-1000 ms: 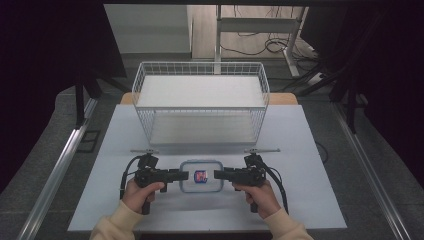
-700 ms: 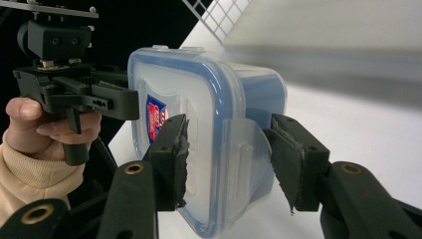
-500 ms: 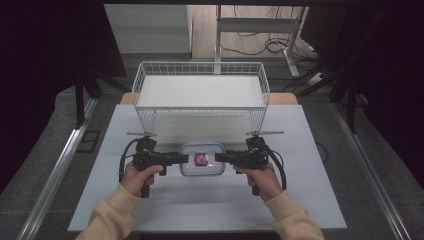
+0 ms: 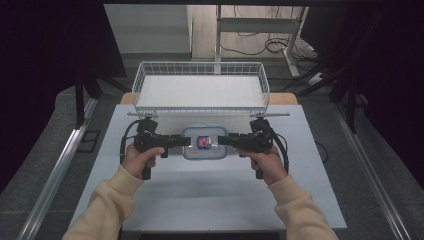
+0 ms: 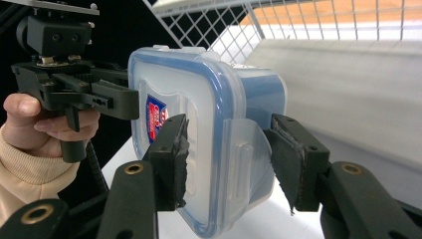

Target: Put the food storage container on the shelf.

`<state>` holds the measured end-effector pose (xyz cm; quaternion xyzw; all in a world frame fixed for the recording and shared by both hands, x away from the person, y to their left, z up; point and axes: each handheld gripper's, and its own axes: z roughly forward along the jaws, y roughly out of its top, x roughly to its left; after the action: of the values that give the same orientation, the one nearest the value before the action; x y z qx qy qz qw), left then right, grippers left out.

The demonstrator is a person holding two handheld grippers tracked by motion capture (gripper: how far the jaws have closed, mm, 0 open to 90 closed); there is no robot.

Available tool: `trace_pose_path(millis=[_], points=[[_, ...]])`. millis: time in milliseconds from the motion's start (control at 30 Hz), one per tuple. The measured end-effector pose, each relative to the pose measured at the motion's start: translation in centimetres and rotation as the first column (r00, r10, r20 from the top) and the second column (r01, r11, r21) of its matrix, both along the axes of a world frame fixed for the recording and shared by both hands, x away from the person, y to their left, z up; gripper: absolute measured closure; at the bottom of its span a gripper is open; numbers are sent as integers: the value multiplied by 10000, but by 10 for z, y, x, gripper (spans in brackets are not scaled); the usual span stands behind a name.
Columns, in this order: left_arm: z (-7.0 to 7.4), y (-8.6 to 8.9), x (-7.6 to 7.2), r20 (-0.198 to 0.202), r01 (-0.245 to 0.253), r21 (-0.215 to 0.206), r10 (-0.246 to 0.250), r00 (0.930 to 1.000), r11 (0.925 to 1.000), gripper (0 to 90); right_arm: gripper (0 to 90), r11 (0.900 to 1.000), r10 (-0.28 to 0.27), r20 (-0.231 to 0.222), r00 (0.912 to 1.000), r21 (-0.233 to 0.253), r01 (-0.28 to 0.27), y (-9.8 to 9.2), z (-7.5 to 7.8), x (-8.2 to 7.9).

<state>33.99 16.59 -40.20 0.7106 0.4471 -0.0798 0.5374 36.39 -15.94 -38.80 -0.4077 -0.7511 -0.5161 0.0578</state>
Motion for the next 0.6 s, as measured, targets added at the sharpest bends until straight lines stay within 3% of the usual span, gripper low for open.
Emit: trace_pose_path(millis=[267, 600], points=[[15, 2, 9, 291, 15, -187, -9, 9996, 9998, 546, 510, 10000, 29, 369, 9993, -65, -27, 1, 18, 10], [29, 2, 17, 637, 158, -135, -149, 9979, 9998, 546, 510, 9999, -4, 708, 9975, -114, 12, 1, 35, 14]])
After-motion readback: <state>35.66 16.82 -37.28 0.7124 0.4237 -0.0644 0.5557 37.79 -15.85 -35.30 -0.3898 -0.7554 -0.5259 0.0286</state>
